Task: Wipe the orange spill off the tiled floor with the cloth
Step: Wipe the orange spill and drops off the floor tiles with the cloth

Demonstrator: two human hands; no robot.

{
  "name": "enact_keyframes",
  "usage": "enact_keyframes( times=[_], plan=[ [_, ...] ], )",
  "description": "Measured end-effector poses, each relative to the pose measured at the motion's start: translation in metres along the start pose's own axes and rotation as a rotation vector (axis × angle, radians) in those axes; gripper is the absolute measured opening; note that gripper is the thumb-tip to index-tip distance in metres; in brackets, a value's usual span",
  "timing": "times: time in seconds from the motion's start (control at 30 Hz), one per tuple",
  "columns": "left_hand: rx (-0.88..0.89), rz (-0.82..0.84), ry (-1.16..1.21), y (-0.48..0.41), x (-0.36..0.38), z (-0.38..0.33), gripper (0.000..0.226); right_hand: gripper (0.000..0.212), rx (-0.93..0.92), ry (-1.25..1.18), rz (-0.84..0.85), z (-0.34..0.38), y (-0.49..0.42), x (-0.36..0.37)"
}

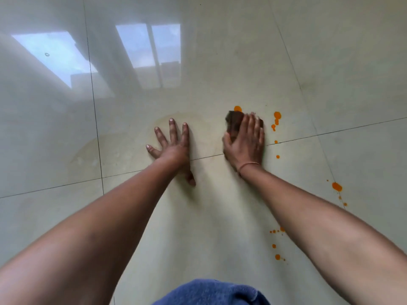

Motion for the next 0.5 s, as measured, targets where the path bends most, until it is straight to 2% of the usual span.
enact_keyframes(
  times=[0.03, 0.1, 0.17, 0.2, 0.27, 0.33, 0.37, 0.4, 0.5],
  plan=[
    [-0.013, 0.016, 0.011, -0.002, -0.001, -0.001, 0.166, 0.084, -0.065, -0.014, 0.012, 0.017, 0.003, 0.004],
    [-0.028, 0.026, 0.023, -0.001, -0.004, -0.002, 0.163, 0.084, -0.324, 0.035, 0.071, 0.027, 0.040, 0.012],
    [-0.022, 0.030, 0.006, -0.001, -0.004, -0.002, 0.162, 0.084, -0.489, 0.081, 0.122, -0.001, 0.072, 0.008],
    [-0.023, 0.030, -0.003, -0.002, -0.004, -0.002, 0.162, 0.084, -0.474, 0.071, 0.107, -0.017, 0.062, 0.004],
    [-0.041, 0.027, -0.006, -0.006, -0.004, -0.003, 0.164, 0.084, -0.230, 0.059, 0.059, -0.032, 0.012, -0.003],
    [-0.066, 0.031, -0.002, -0.008, -0.003, -0.005, 0.165, 0.086, 0.007, 0.031, -0.008, -0.011, -0.038, -0.007],
    [-0.071, 0.032, 0.004, -0.010, -0.003, -0.006, 0.164, 0.085, 0.027, 0.014, -0.020, 0.007, -0.048, -0.005],
    [-0.072, 0.030, 0.016, -0.010, -0.003, -0.006, 0.163, 0.084, -0.034, 0.005, 0.003, 0.023, -0.045, -0.001],
    [-0.052, 0.028, 0.036, -0.009, -0.005, -0.005, 0.160, 0.084, -0.418, 0.089, 0.109, 0.021, 0.010, 0.006]
  ],
)
Point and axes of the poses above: each hand's wrist, its own y-axis away from the middle knuckle, its own x-axis out of the palm, z = x × y, the point moved 5 cm from there along -y, towards the middle knuckle, and after that the axes turned 4 degrees about y, right-handed, at the moved point
